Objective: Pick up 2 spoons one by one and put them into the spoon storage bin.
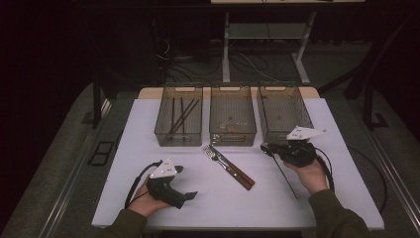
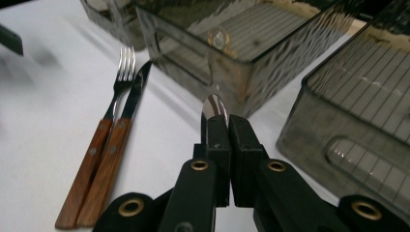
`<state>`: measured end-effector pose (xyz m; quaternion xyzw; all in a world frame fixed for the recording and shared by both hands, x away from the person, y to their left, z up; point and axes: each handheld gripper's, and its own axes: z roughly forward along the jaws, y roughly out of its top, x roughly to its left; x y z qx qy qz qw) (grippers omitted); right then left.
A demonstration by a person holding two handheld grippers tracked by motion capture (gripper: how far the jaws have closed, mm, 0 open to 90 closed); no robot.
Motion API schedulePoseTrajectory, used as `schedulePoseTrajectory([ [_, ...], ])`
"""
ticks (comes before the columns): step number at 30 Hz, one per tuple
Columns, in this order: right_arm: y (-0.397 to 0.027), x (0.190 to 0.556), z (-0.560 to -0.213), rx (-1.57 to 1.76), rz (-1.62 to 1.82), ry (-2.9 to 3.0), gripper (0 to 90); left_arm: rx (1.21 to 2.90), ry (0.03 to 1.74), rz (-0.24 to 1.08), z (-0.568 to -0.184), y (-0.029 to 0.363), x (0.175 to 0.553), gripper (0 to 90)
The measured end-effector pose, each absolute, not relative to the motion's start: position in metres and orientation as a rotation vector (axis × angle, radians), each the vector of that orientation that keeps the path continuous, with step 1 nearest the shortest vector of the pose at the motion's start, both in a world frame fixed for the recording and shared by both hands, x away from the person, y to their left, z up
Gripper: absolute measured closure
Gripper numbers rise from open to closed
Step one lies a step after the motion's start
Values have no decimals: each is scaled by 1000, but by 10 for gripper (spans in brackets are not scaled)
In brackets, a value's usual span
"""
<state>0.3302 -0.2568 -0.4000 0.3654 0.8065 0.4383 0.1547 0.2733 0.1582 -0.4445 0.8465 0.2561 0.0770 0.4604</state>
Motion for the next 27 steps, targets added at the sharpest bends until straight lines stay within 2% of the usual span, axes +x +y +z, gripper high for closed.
schedulePoseTrajectory([
  [11, -247, 351, -379, 1040, 1325, 2224, 881, 2078, 631, 189, -444, 158, 272, 0],
  [27, -218, 411, -336, 1069, 1303, 2130, 881, 2066, 620, 179, -443, 159, 272, 0],
])
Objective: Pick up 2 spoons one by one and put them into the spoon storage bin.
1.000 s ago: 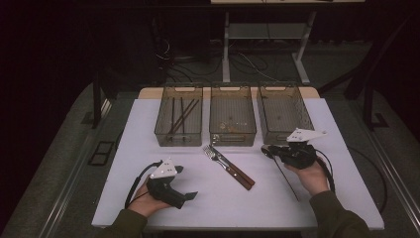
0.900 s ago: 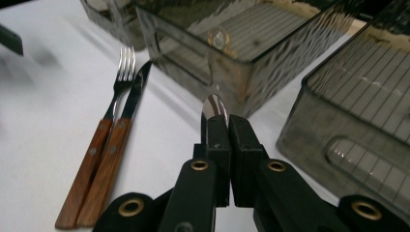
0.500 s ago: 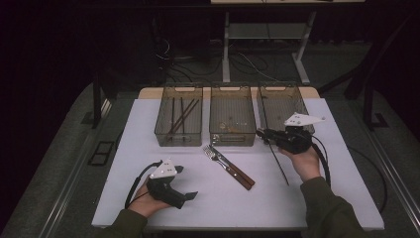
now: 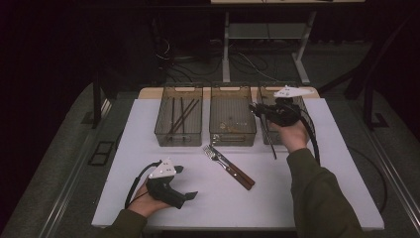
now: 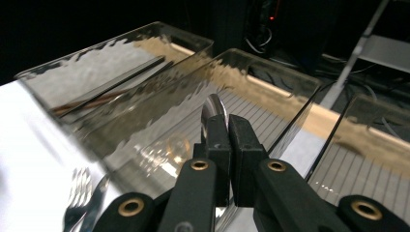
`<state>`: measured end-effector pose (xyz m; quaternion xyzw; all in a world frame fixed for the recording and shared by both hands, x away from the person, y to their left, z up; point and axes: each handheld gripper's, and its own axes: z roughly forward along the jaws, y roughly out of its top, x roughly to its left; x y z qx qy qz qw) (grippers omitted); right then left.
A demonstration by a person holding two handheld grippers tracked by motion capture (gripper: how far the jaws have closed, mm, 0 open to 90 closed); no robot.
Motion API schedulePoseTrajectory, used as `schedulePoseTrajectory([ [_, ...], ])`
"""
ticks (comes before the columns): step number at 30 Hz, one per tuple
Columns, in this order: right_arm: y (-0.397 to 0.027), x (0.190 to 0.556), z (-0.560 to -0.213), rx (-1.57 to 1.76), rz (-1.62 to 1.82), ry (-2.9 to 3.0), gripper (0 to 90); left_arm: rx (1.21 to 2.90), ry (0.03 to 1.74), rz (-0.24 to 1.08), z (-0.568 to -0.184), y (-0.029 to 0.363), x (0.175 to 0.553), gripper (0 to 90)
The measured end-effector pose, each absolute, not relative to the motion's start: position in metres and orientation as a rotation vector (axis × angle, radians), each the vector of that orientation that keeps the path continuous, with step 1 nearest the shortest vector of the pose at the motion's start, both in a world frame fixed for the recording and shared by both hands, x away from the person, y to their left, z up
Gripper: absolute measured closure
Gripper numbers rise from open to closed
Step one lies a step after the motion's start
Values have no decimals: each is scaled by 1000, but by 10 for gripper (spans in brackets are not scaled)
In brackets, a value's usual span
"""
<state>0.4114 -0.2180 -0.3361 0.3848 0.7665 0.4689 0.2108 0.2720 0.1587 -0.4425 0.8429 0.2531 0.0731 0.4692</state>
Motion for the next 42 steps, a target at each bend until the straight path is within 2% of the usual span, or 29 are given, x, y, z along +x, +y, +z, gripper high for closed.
schedulePoseTrajectory([
  [16, -177, 478, -322, 1096, 1233, 2074, 881, 2051, 610, 178, -440, 160, 271, 0],
  [29, -159, 517, -354, 1156, 1099, 2099, 874, 2041, 610, 176, -439, 162, 272, 0],
  [30, -159, 518, -358, 1177, 1081, 2112, 857, 2042, 609, 175, -439, 161, 272, 0],
  [32, -159, 519, -365, 1225, 1086, 2132, 630, 2043, 605, 177, -439, 161, 272, 0],
  [33, -158, 519, -366, 1245, 1070, 2137, 561, 2044, 605, 177, -439, 161, 272, 0],
  [38, -164, 508, -366, 1259, 1094, 2134, 475, 2049, 603, 174, -439, 161, 271, 0],
  [42, -173, 497, -364, 1291, 1163, 2137, 441, 2055, 605, 173, -439, 160, 272, 0],
])
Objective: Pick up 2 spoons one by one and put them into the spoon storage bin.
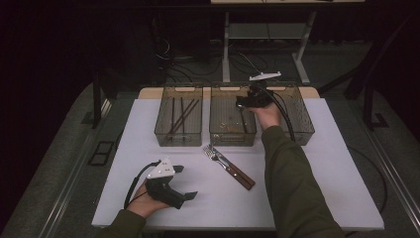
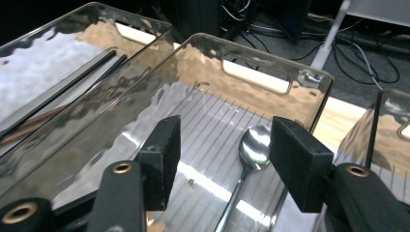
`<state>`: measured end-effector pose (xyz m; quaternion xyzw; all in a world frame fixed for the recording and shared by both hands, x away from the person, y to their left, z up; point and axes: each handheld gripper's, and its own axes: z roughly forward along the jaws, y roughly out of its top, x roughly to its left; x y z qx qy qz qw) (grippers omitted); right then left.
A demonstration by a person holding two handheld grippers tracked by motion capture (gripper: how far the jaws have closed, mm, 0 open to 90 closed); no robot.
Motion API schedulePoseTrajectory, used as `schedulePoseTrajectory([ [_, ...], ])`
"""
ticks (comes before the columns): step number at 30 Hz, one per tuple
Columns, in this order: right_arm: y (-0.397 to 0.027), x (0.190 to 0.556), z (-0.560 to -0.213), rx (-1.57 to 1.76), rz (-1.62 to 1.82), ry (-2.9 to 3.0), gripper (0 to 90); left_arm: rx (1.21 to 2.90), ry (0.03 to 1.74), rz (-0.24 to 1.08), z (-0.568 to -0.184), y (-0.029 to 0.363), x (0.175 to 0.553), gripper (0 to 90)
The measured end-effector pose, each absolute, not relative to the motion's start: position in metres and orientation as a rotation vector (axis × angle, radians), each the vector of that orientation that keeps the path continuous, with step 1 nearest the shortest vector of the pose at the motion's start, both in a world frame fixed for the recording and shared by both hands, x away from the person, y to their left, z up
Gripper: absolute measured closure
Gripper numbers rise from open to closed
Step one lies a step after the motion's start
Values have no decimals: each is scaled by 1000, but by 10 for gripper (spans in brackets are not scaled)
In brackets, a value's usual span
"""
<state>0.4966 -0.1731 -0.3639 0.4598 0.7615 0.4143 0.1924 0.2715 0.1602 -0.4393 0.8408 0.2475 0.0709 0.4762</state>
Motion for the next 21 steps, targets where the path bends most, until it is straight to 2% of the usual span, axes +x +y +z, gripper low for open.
schedulePoseTrajectory([
  [6, -187, 473, -362, 1285, 1218, 2177, 403, 2063, 599, 181, -440, 160, 272, 0],
  [21, -219, 407, -360, 1219, 1338, 2241, 374, 2052, 633, 180, -441, 160, 271, 0],
])
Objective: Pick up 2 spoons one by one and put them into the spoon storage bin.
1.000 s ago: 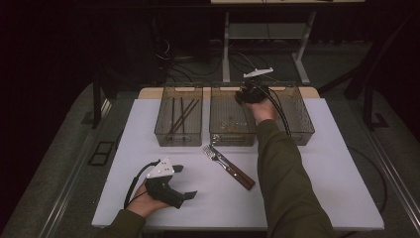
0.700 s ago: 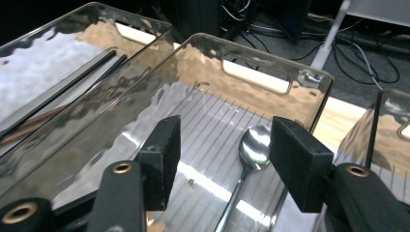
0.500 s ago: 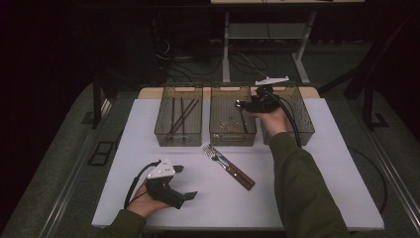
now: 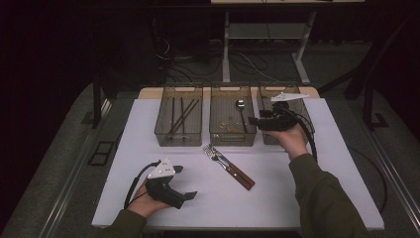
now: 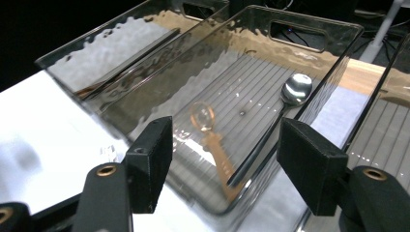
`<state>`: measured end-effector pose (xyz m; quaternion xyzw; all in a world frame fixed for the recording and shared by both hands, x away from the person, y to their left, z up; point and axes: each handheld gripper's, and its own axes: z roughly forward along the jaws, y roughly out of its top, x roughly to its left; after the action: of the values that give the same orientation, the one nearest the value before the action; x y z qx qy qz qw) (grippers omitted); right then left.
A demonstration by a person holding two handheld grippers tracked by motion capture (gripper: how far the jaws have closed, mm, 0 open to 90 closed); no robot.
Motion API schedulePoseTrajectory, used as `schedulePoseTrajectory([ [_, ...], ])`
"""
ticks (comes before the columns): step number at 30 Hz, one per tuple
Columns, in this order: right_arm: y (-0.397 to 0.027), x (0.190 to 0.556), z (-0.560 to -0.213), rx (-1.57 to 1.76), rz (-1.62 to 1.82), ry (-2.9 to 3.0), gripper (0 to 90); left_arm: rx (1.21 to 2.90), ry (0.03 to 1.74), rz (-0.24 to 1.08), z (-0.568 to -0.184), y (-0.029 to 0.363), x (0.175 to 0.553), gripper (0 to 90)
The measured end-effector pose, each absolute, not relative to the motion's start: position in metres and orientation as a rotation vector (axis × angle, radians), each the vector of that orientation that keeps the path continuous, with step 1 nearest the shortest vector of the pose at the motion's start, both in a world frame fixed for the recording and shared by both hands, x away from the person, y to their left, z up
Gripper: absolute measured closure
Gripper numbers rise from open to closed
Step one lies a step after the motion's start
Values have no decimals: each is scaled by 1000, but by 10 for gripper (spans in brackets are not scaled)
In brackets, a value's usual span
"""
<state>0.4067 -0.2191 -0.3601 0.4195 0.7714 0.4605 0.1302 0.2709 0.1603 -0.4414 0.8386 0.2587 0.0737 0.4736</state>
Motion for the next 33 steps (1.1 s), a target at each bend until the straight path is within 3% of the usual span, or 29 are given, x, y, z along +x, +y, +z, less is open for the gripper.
schedulePoseTrajectory([
  [12, -231, 365, -374, 1176, 1384, 2288, 371, 2055, 638, 179, -442, 160, 271, 0],
  [17, -232, 350, -384, 1178, 1372, 2324, 409, 2046, 638, 173, -441, 160, 271, 0],
  [25, -225, 324, -397, 1144, 1334, 2442, 562, 2052, 636, 179, -441, 161, 271, 0],
  [33, -220, 298, -406, 1059, 1310, 2523, 788, 2063, 627, 181, -441, 161, 271, 0],
])
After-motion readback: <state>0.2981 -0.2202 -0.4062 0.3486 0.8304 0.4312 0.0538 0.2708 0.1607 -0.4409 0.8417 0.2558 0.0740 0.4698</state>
